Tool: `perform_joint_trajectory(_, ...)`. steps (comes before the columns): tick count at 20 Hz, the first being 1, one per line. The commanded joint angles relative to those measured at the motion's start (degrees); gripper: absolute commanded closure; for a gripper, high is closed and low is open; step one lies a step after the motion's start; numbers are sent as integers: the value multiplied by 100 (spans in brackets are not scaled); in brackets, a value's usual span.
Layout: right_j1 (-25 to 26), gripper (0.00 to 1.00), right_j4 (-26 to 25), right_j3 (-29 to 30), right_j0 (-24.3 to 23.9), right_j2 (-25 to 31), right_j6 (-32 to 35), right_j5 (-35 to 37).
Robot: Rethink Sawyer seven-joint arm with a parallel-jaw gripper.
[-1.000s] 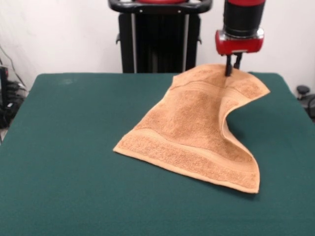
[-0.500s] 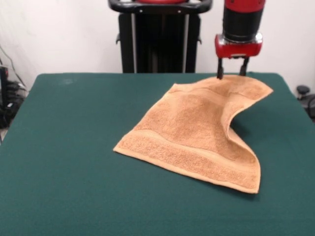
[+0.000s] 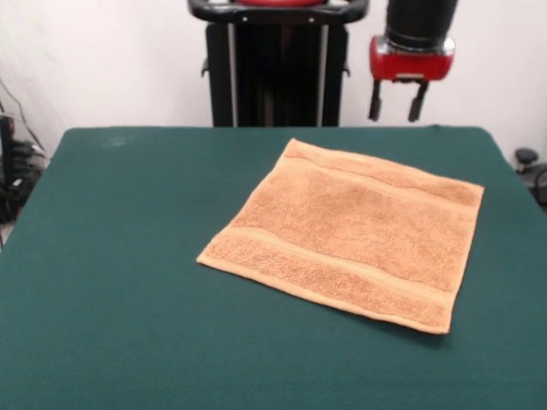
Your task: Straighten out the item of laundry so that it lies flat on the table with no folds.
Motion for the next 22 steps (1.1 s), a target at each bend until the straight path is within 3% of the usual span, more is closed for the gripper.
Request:
perform_joint_trajectory(1,-214,0,312,-762,-675,146,1004,1329)
perform_joint_trajectory(7,-320,0,78,-1006,-1046,274,759,1530)
perform_joint_trajectory(13,442,0,-262,-1722,-734,-456,1402,554)
perform_joint_trajectory(22,546,0,-115,-2023,-757,-680,1302,468)
